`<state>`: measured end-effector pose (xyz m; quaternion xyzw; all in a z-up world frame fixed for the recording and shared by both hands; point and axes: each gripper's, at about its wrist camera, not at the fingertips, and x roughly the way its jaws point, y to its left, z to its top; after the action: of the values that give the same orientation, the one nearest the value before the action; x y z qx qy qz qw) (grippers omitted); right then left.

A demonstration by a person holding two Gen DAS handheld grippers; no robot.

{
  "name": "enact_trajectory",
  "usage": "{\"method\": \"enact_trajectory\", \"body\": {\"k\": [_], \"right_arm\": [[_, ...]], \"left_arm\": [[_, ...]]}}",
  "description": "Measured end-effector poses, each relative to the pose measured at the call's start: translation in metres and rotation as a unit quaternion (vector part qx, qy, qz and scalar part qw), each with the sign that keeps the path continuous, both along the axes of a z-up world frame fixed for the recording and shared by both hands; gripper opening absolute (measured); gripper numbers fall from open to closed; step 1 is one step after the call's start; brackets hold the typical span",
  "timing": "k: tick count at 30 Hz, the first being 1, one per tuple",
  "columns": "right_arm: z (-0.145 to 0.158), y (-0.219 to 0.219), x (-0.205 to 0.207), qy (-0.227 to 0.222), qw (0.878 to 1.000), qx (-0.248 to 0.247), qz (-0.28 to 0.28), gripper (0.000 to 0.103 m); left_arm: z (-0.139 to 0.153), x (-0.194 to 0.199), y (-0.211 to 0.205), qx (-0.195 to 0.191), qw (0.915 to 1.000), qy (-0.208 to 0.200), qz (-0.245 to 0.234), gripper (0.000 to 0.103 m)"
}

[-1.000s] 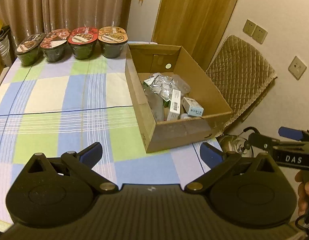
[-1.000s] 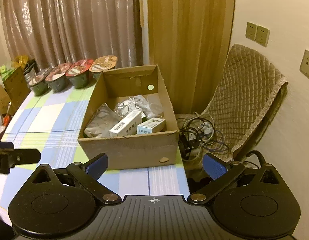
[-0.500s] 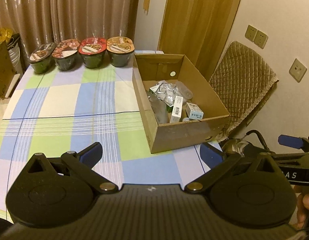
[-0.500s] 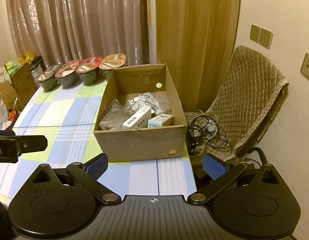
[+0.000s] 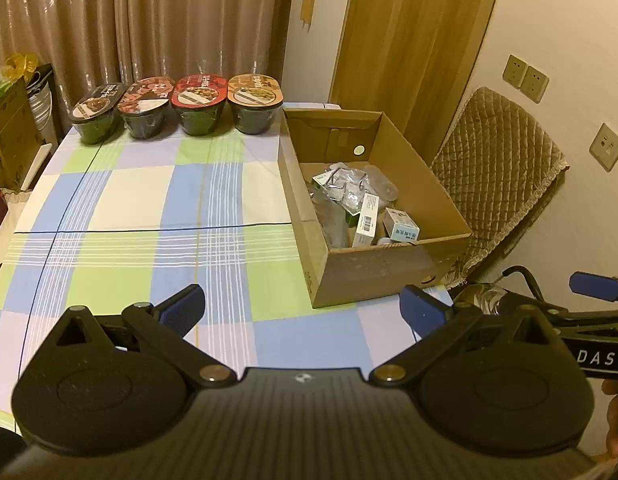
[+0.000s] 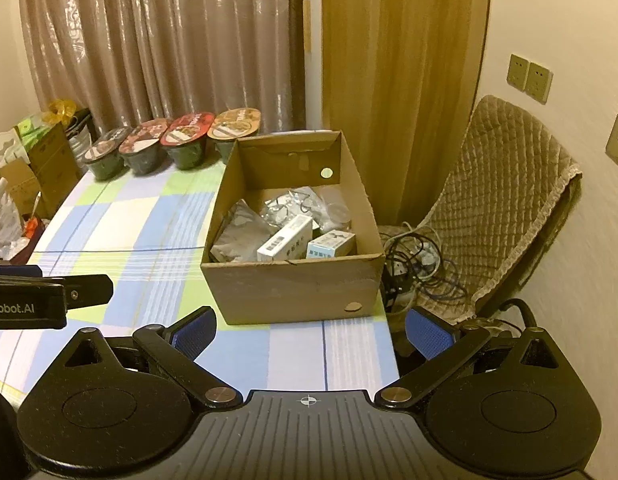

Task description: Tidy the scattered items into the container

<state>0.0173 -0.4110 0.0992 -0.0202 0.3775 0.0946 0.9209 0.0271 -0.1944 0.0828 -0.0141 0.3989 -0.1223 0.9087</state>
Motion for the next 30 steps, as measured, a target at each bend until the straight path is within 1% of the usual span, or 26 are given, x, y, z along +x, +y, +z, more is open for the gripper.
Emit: {"method": "enact_trajectory", "body": {"k": [30], "right_arm": [[-0.002, -0.0015, 0.0024, 0.004, 1.0, -0.002, -0.001, 0.103]], "left_arm": [[-0.0052, 0.0036, -0.0048, 0.003, 1.0, 0.004, -0.006, 0.102]]}}
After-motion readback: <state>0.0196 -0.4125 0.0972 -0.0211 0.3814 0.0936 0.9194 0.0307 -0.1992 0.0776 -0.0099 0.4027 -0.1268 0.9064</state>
